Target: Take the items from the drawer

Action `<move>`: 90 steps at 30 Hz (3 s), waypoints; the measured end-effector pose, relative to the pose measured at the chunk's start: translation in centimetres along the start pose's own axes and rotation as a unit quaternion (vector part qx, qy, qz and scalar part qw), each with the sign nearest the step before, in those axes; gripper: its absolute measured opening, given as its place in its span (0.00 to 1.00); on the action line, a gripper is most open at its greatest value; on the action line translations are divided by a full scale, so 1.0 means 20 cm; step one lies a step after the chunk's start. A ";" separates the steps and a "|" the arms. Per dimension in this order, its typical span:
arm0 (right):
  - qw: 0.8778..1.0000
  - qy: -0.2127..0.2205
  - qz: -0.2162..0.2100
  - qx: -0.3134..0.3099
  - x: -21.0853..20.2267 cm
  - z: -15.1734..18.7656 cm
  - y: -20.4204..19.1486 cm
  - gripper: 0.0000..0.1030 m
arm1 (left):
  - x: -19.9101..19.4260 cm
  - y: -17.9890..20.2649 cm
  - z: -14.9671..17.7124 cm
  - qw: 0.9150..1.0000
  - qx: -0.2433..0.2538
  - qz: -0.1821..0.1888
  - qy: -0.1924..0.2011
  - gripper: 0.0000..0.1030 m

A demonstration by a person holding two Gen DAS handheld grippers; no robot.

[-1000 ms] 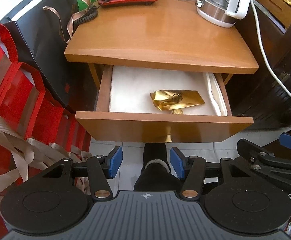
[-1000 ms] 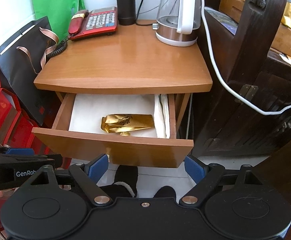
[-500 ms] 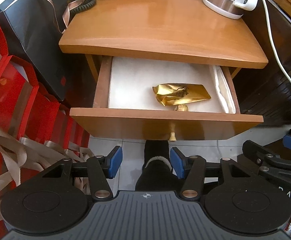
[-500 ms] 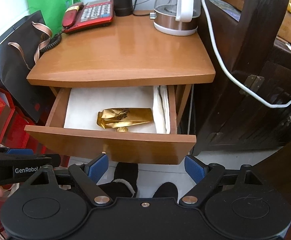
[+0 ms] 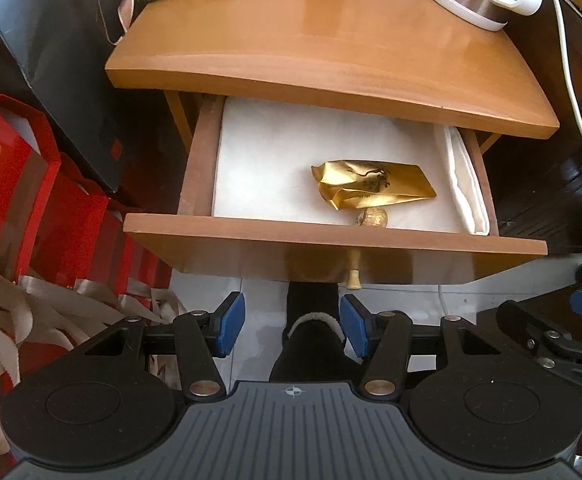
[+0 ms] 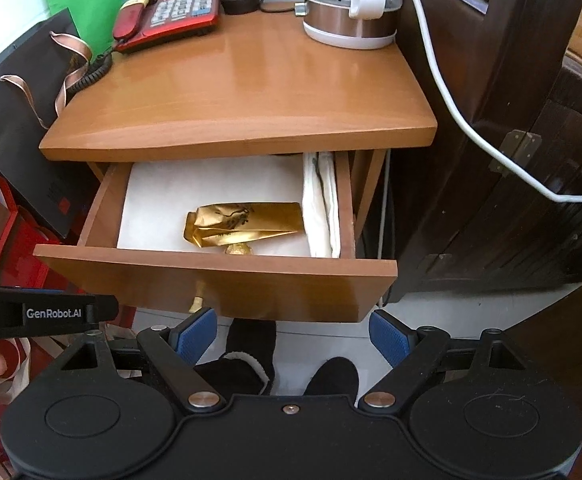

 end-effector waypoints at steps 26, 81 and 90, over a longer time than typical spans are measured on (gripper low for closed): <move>1.000 -0.023 -0.013 0.008 0.15 0.01 0.02 0.80 | 0.18 0.08 -0.02 1.000 0.022 0.000 -0.022 0.54; 0.997 -0.063 -0.028 0.035 0.34 0.03 0.11 0.80 | 0.47 0.18 -0.08 0.996 0.024 0.037 -0.073 0.54; 0.997 -0.068 -0.028 0.036 0.36 0.04 0.10 0.80 | 0.51 0.18 -0.09 0.995 0.016 0.041 -0.084 0.54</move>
Point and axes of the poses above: each gripper's, at about its wrist camera, not at the fingertips, and x roughly the way its jaws point, y to its right, z to its underside, the point moved 5 cm from there along x, roughly the way its jaws point, and after that the axes turned 3 degrees about y, right-handed, at the moved point
